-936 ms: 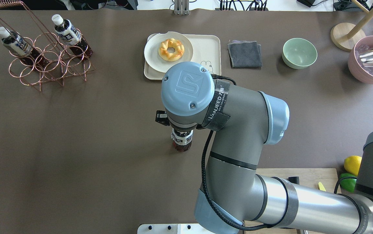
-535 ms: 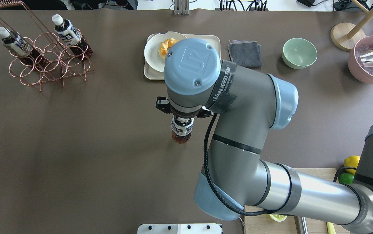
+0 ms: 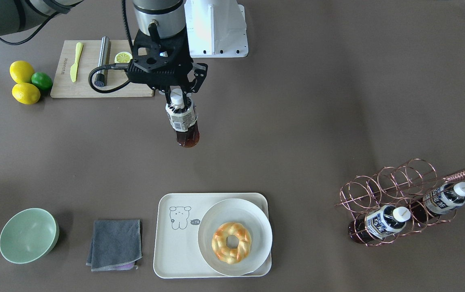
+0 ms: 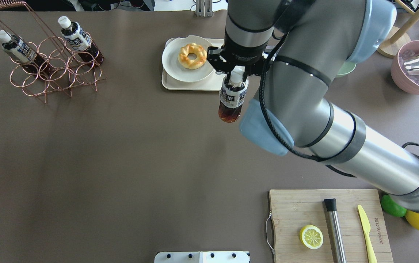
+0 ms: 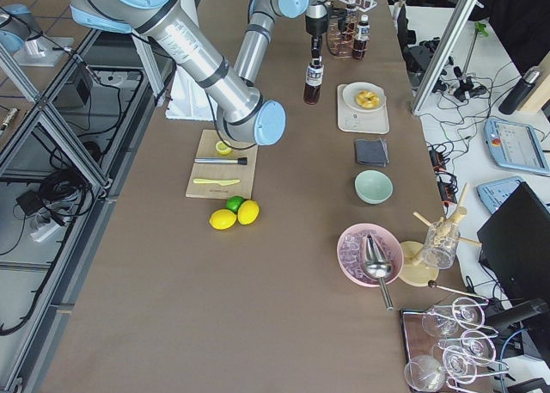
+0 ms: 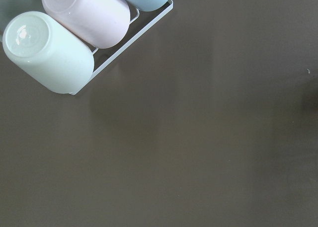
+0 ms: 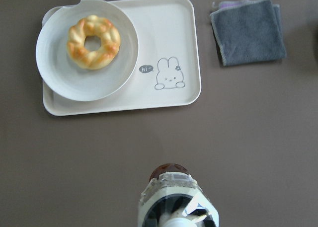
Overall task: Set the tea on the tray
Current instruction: 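Lift and carry the tea bottle with the right gripper onto the white tray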
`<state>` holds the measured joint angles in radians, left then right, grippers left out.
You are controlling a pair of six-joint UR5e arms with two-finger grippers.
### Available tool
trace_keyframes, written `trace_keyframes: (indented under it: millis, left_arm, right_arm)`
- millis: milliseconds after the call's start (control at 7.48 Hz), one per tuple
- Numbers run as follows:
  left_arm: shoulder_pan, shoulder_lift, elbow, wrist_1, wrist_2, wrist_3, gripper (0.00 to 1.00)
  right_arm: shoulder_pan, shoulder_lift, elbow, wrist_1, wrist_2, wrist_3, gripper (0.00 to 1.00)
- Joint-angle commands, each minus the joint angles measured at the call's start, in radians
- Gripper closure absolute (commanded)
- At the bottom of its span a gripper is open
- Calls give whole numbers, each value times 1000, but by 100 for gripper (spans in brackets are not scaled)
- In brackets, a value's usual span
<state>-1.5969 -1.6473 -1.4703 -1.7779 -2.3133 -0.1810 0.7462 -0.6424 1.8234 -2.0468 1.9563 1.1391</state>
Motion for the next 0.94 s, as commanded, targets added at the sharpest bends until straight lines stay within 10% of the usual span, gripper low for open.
trace_keyframes:
  millis: [0, 401, 802]
  left_arm:
    - [0, -5, -7, 0, 0, -2, 2]
    - [18, -26, 5, 2, 0, -2, 2]
    - [18, -31, 5, 3, 0, -3, 2]
  right_arm:
    - [180, 33, -189, 57, 76, -201, 100]
    - [214, 173, -611, 371, 87, -188, 100]
    - [202, 175, -706, 465, 78, -191, 100]
